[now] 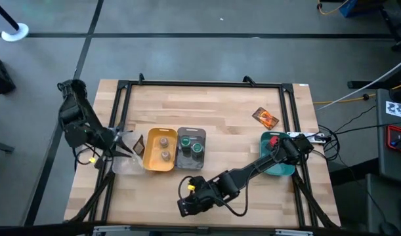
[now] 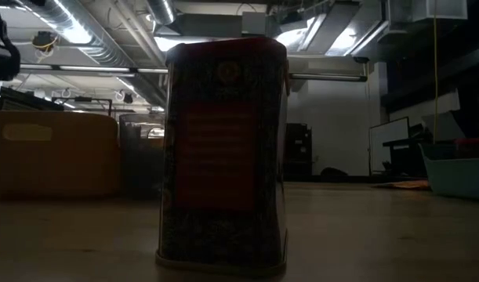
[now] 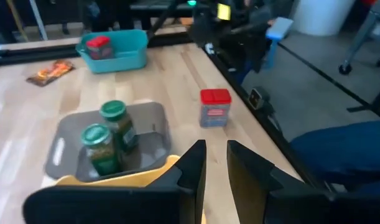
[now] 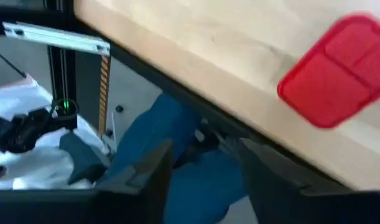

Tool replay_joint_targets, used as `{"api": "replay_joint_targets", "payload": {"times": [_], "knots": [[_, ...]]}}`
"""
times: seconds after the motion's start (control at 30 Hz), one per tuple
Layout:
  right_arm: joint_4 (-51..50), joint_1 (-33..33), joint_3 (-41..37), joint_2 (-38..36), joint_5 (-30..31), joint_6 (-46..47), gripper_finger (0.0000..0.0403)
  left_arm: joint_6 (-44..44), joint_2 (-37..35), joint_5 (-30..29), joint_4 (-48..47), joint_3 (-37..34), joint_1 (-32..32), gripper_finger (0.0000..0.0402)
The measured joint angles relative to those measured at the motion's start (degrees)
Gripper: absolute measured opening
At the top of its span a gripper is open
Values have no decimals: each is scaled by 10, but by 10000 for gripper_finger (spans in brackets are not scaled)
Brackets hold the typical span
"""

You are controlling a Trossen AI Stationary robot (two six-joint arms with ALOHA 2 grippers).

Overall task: Sort spices by type
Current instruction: Put the red spice can into the green bin

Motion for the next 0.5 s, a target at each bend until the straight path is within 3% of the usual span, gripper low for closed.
{"api": "replay_joint_targets", "payload": {"times": [0.17, 0.37, 0.5], "knots": [[-22, -3, 0, 0, -29, 25, 218, -3, -31, -13, -10, -16, 0, 56], [-121, -2, 0, 0, -33, 95, 213, -4, -47, -13, -10, -55, 0, 56], [-148, -2, 0, 0, 4, 119, 210, -12, -47, -26, -10, -70, 1, 56]]}}
